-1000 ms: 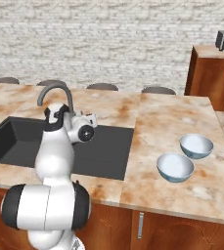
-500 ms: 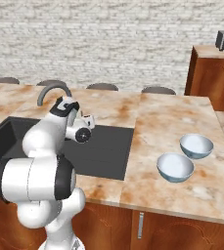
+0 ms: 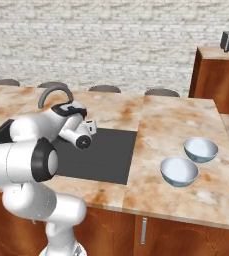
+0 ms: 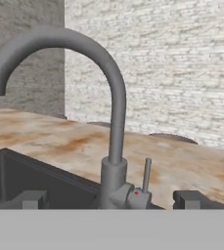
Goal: Rinse each bowl for a few seconds and place them down in the sink or on the counter.
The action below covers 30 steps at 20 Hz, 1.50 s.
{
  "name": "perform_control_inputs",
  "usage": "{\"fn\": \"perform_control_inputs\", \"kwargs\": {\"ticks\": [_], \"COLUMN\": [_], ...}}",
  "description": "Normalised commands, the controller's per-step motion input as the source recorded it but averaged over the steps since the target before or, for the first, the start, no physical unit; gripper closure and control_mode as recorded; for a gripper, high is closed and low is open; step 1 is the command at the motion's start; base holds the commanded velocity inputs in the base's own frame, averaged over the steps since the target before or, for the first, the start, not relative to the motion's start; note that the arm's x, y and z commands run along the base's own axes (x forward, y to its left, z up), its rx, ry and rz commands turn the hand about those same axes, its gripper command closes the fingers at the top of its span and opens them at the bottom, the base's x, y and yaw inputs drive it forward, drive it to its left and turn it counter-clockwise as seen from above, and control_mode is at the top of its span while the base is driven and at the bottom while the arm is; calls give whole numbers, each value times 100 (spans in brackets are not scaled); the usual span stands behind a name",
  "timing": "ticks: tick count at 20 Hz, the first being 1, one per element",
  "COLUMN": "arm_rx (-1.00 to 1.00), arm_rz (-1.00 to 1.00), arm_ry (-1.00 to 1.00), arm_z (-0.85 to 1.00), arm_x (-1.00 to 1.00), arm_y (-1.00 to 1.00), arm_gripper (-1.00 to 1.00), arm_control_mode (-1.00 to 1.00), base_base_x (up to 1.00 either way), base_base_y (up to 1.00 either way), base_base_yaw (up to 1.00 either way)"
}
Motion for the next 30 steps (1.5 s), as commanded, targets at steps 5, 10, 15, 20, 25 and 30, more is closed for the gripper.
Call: {"fn": "perform_control_inputs", "kwargs": {"ticks": [5, 10, 15, 20, 25, 30], "arm_rx": [2, 3, 3, 3, 2, 1], "arm_rz": [-1, -1, -2, -2, -3, -3], "arm_ry": [0, 0, 0, 0, 1, 2], "arm_z": [1, 0, 0, -3, -10, -15], "arm_x": [32, 33, 34, 32, 32, 28], "arm_y": [0, 0, 0, 1, 1, 0], "arm_gripper": [-100, -100, -100, -100, -100, -100], "arm_control_mode": [-100, -100, -100, -100, -100, -100], "base_base_x": [0, 0, 0, 0, 0, 0], "base_base_y": [0, 0, 0, 0, 0, 0], "base_base_yaw": [0, 0, 0, 0, 0, 0]}}
